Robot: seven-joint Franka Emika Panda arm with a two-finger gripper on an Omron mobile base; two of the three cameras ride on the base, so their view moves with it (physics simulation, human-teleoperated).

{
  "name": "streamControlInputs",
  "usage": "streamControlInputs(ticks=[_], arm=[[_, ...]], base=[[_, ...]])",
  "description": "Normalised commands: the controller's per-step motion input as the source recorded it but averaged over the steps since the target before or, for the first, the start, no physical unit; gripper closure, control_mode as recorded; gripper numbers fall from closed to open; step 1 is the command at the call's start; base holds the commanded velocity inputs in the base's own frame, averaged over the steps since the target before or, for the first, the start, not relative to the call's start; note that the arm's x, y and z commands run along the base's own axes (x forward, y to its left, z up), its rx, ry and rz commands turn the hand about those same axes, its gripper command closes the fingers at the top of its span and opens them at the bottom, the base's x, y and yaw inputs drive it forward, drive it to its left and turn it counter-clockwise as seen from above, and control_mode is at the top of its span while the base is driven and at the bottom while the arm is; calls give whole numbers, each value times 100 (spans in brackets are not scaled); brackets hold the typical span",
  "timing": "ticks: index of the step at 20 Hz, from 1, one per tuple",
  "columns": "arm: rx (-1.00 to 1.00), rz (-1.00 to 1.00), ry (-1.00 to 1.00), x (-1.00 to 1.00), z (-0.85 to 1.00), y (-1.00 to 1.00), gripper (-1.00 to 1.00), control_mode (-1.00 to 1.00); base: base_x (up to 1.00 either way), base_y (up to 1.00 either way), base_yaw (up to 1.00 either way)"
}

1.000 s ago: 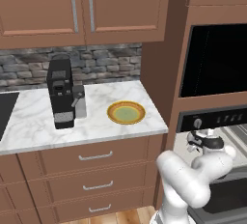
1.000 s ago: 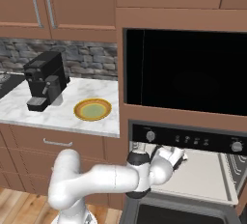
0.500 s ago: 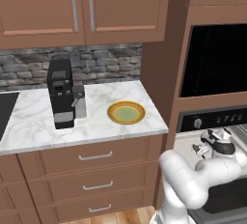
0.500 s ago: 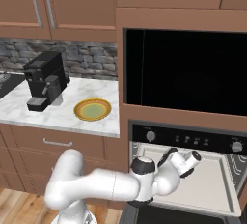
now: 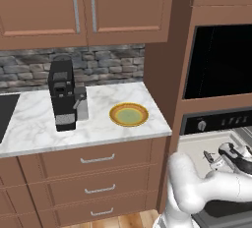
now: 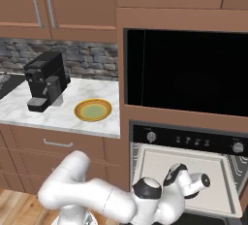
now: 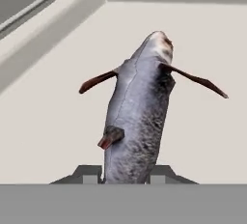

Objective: Take the fish from the oven and place it on the plate on the counter.

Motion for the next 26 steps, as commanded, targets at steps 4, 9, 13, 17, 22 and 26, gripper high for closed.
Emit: streamControlInputs(ticks=[4, 9, 13, 17, 22, 26], arm=[[0, 0, -47, -100, 18, 4, 100, -100], [0, 0, -32, -96, 82, 11, 100, -100], [0, 0, -26, -75, 100, 29, 100, -100], [0, 0, -21, -38, 100, 29, 100, -100], [-2, 0, -14, -19, 100, 32, 100, -100], [-26, 0, -12, 0, 100, 67, 100, -100]], base=[[0, 0, 0], [0, 0, 0], [0, 0, 0], [0, 0, 0], [0, 0, 0], [0, 0, 0]])
